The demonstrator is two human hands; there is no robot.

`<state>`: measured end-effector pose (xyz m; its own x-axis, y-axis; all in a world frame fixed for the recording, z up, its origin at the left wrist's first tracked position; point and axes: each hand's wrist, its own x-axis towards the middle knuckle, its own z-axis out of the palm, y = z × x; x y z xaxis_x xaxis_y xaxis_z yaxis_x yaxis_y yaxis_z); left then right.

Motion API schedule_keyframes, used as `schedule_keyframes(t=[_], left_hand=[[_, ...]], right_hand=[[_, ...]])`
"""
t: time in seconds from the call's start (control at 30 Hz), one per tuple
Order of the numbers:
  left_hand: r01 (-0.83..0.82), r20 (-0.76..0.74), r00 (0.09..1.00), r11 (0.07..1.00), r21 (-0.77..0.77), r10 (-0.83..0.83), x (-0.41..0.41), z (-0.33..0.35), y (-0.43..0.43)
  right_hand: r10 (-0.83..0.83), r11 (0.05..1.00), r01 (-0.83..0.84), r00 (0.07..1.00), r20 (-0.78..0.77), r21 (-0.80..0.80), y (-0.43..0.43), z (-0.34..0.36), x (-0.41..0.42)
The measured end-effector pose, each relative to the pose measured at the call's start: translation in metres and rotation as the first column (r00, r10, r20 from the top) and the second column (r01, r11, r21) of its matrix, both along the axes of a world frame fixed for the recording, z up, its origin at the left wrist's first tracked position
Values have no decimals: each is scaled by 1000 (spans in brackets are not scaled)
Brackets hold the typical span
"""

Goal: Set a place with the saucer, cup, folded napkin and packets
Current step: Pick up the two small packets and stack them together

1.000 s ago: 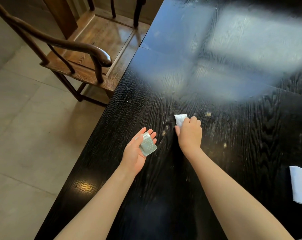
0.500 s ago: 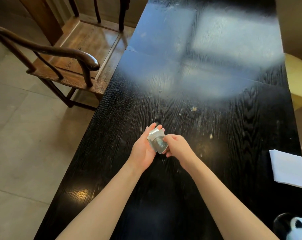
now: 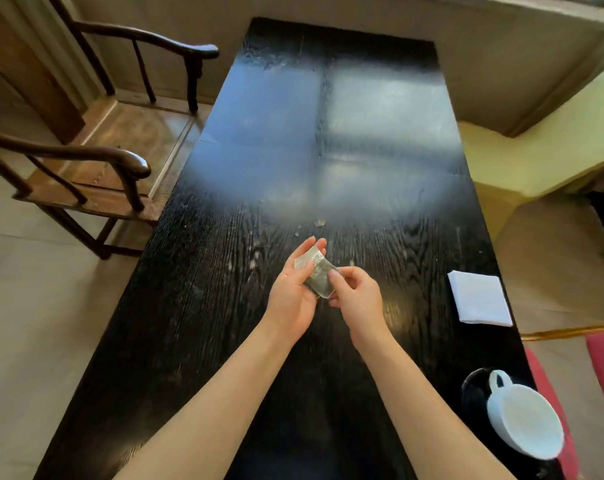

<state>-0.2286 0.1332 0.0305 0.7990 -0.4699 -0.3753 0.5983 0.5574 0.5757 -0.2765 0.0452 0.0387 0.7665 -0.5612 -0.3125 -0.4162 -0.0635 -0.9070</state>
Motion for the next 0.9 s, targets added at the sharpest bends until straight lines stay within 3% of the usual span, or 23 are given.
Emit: schedule_keyframes(t=[0.1,0.23,0.37,0.5,0.7,0.9], left_hand=[[87,146,983,980,177,-114,-25,21,-23],[75,360,867,805,588,-344,-63,51,-43],[36,421,826,780,625,-376,-118,81,-65],[30,400,849,788,615,-345,-188,89,-88],[193,232,871,736,649,-433,-287,53,-108],[321,69,813,544,775,-578,-353,-20,-121]], right_hand=[[-38,999,37,995,88,16,-30,23,-31],[34,998,-26,986,162,-53,-69,51,-80],[-42,999,40,979,197,15,-97,67,-137],[-89,991,69,978,188,111,-114,72,-203],[-95,995,97,994,53,-23,-142,45,-300],[-131,991,122,976,-176,-60,-158,-28,-368]])
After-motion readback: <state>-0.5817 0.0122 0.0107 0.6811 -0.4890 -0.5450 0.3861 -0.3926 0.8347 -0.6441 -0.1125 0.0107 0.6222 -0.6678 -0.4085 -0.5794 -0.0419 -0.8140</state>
